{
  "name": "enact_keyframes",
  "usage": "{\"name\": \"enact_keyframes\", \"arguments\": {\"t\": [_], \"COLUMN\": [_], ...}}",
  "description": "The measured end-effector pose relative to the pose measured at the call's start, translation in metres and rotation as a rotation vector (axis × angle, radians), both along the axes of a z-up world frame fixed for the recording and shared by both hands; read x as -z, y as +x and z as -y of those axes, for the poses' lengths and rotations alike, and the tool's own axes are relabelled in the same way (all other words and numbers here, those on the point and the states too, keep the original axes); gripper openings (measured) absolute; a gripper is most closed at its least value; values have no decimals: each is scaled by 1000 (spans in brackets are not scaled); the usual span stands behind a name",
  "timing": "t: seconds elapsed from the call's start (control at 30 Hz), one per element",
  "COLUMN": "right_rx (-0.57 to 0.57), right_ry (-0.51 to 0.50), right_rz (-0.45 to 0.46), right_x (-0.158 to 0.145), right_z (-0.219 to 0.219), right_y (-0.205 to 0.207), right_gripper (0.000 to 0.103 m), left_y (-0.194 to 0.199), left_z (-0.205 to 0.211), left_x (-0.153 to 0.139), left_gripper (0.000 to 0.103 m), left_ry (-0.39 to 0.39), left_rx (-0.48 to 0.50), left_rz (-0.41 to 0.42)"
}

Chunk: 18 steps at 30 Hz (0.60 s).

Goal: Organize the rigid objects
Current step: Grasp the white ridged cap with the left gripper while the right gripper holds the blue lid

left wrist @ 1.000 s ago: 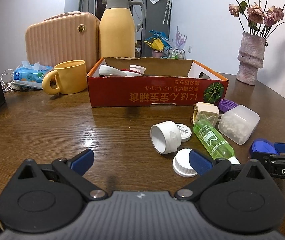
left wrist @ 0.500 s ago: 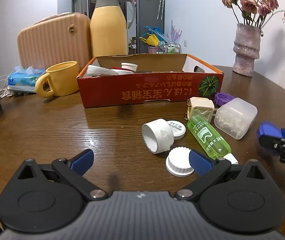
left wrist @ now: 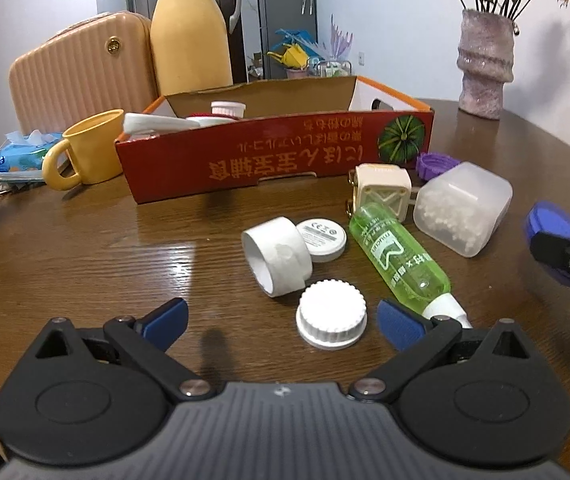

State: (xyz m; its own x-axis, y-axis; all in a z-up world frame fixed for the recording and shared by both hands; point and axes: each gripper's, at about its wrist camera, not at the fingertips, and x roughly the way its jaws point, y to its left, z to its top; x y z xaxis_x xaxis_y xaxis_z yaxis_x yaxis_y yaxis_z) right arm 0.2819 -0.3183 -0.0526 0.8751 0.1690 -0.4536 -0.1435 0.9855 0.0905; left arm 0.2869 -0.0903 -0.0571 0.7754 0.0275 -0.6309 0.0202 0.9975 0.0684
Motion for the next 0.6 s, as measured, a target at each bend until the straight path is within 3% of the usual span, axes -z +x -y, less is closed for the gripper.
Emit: {"name": "enact_keyframes", "arguments": {"t": [0.2,0.6], "right_rx": [-6,-15], "right_ry": [-2,-6], "right_rz": [6,8], "right_x": [0,0], "right_z": [-2,-4], "right_y": [-2,-3], "right_gripper": [65,65], "left_y": [3,9], "left_z": [6,14], "left_x": [1,3], "left_gripper": [98,63], "left_ry": [-21,-57], "left_rx": [-17,-30], "left_rz": [-11,-30]}}
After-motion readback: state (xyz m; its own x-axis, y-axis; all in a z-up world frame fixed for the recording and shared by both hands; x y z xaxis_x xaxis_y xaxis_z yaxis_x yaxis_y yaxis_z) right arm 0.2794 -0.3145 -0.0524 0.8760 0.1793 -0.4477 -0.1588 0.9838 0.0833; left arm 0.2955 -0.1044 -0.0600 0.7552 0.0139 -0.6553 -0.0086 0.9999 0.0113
